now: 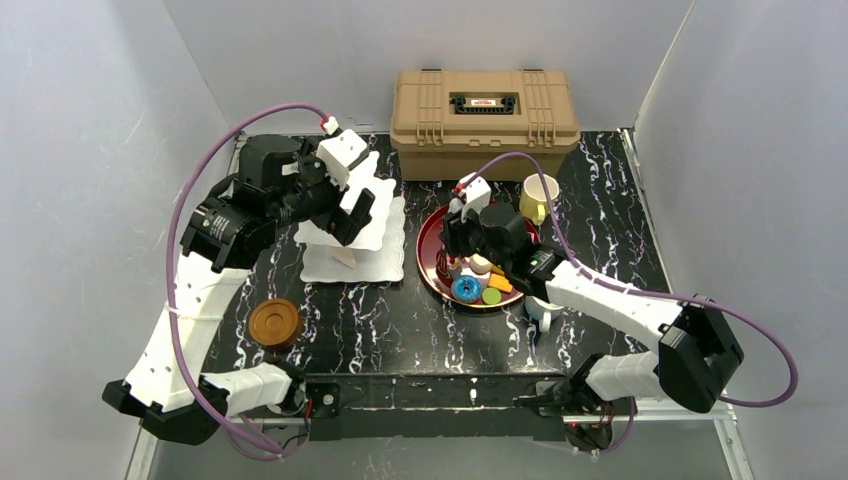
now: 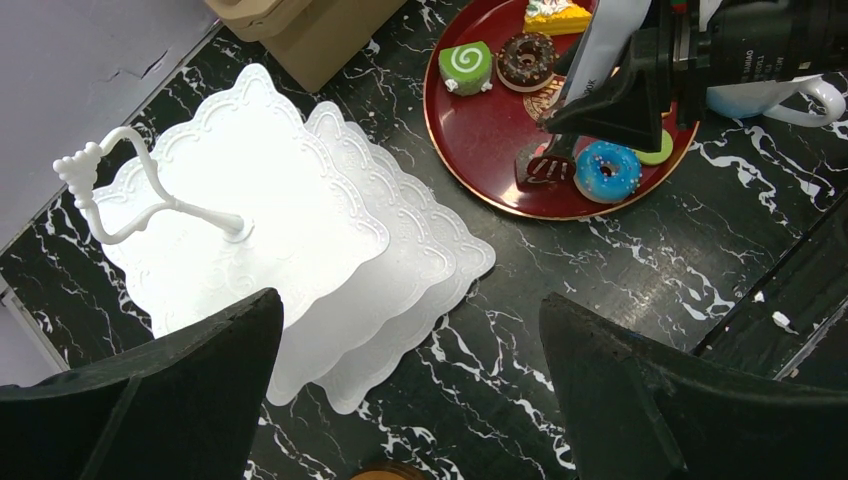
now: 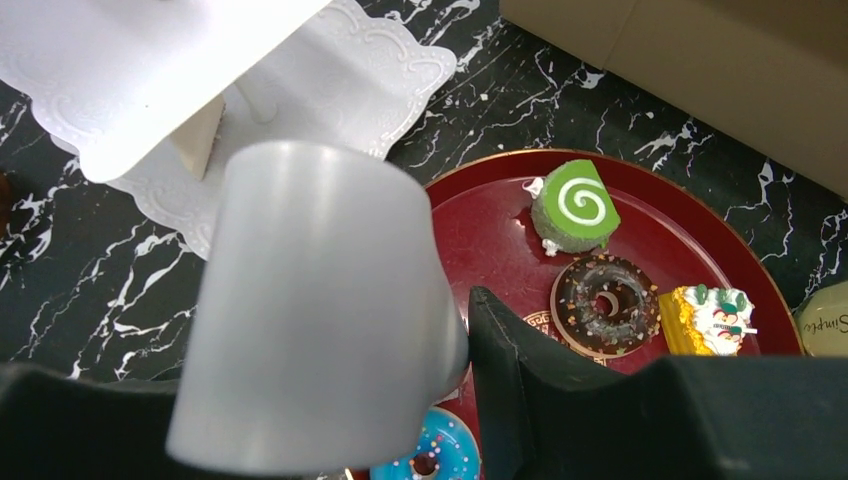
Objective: Serve the afternoon tea
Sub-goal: Pick up the desert from the tray, then place the desert on the desert table.
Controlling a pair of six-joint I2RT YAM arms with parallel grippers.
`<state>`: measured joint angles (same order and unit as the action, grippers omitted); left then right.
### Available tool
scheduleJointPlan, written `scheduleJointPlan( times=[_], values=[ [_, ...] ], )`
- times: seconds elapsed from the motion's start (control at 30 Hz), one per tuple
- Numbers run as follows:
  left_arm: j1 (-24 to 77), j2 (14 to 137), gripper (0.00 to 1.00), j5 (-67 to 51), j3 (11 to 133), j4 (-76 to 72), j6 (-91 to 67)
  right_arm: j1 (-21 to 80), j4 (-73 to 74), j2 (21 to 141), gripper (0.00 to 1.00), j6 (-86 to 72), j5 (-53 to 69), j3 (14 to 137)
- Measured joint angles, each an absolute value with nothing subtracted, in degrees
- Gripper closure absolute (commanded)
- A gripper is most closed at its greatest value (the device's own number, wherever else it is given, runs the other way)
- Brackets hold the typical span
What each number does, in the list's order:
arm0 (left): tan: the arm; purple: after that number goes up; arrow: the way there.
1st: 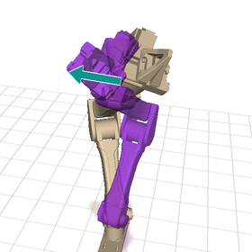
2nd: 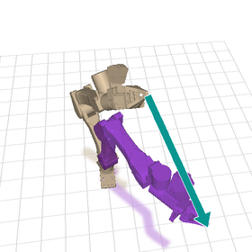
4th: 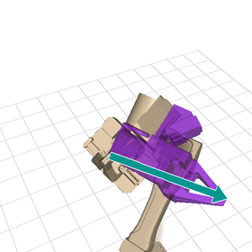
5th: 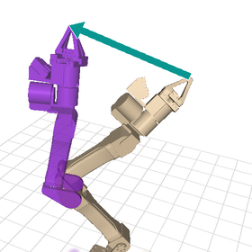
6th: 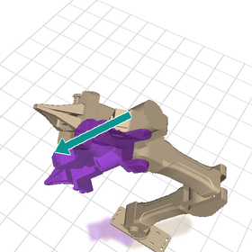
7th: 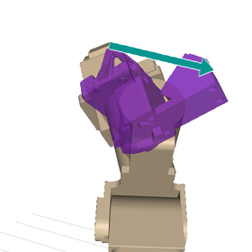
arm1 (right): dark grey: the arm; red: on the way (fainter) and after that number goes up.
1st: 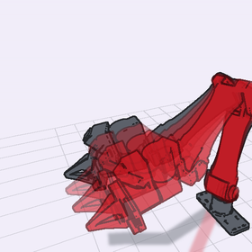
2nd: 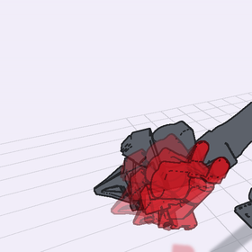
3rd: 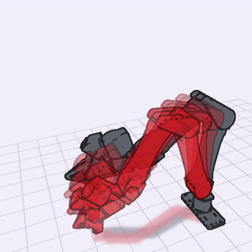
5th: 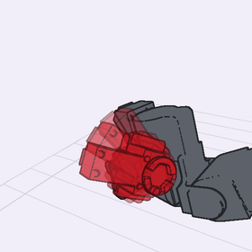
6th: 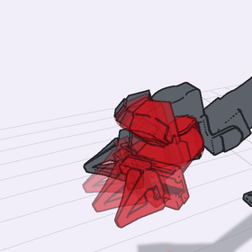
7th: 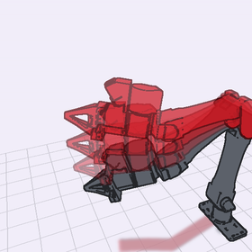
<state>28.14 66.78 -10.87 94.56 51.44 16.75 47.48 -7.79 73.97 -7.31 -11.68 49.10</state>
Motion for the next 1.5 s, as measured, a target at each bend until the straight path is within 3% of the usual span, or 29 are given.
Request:
scheduleJointPlan(
  times=[0.43,0.67,0.93,1.5],
  values=[
    [28.1,66.8,0.02,-10.9,94.6,51.4,17.0,46.5,-10.5,75.4,0.48,-7.4,-10.2,46.6],
    [28.1,66.8,0.02,-10.3,94.6,51.4,16.7,46.5,-11.1,76.6,0.69,-8.0,-9.3,45.5],
    [28.1,66.6,0.02,-9.7,94.6,51.4,16.7,46.5,-12.1,75.2,0.82,-7.6,-9.3,45.5],
    [28.1,64.1,0.02,-8.5,93.3,49.7,16.5,52.3,-18.7,78.1,0.87,-10.0,-10.5,50.8]
  ],
)
